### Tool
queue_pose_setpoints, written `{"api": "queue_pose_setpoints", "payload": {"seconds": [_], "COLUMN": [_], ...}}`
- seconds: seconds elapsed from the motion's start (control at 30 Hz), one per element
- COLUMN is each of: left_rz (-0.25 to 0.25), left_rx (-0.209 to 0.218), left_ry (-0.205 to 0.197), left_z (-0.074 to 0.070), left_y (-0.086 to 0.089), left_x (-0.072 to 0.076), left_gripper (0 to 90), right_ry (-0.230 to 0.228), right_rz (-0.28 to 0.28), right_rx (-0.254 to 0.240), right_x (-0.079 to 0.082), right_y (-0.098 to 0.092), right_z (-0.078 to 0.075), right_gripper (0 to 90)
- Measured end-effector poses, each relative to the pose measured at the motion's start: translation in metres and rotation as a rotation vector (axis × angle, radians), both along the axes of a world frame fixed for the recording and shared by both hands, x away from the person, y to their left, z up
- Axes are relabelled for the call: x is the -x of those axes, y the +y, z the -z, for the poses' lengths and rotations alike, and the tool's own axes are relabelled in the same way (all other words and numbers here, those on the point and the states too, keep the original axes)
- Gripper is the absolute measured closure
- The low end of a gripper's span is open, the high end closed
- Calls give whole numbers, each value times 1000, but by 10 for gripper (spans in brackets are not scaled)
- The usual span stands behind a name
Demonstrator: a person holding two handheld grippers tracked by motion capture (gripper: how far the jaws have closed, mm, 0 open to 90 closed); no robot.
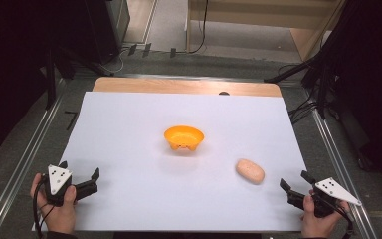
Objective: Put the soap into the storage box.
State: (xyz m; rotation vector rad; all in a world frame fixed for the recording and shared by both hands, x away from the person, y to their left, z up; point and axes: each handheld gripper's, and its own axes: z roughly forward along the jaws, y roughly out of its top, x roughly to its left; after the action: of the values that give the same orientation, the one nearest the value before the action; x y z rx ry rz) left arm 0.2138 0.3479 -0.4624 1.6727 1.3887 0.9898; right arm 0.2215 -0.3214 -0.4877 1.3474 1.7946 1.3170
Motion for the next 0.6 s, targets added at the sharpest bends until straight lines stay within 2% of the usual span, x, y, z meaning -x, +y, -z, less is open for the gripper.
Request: {"api": "queue_pose_setpoints", "payload": {"seconds": [0.03, 0.13, 0.2, 0.3, 0.4, 0.47, 0.5, 0.57, 0.6], "left_rz": [0, -1, 0, 0, -2, -1, -2, 1, 3], "left_rx": [0, 1, 0, -2, -13, -19, -22, -22, -16], "left_ry": [0, -2, -3, 10, 25, 26, 23, 21, 22], "left_z": [0, 0, 0, 0, 0, 0, 0, 0, 0], "left_y": [0, 0, 0, 0, -1, -1, -2, -2, -1], "left_x": [0, 0, 0, -1, -3, -3, -3, -2, -2], "left_gripper": [0, 0, 0, 0, 0, 0, 0, 0, 0], "right_ry": [0, 39, 53, 58, 60, 69, 92, 94, 112], "right_rz": [0, -25, -17, -36, -59, -64, -69, -73, -66], "right_rx": [0, 48, 86, 68, 36, 39, 53, 59, 73], "right_x": [0, -4, -6, -6, -6, -6, -7, -7, -8], "right_y": [0, 5, 9, 7, 5, 5, 5, 5, 4], "right_z": [0, -1, -2, -2, -3, -2, -3, -3, -4], "right_gripper": [139, 140, 185, 233, 211, 209, 239, 251, 259]}}
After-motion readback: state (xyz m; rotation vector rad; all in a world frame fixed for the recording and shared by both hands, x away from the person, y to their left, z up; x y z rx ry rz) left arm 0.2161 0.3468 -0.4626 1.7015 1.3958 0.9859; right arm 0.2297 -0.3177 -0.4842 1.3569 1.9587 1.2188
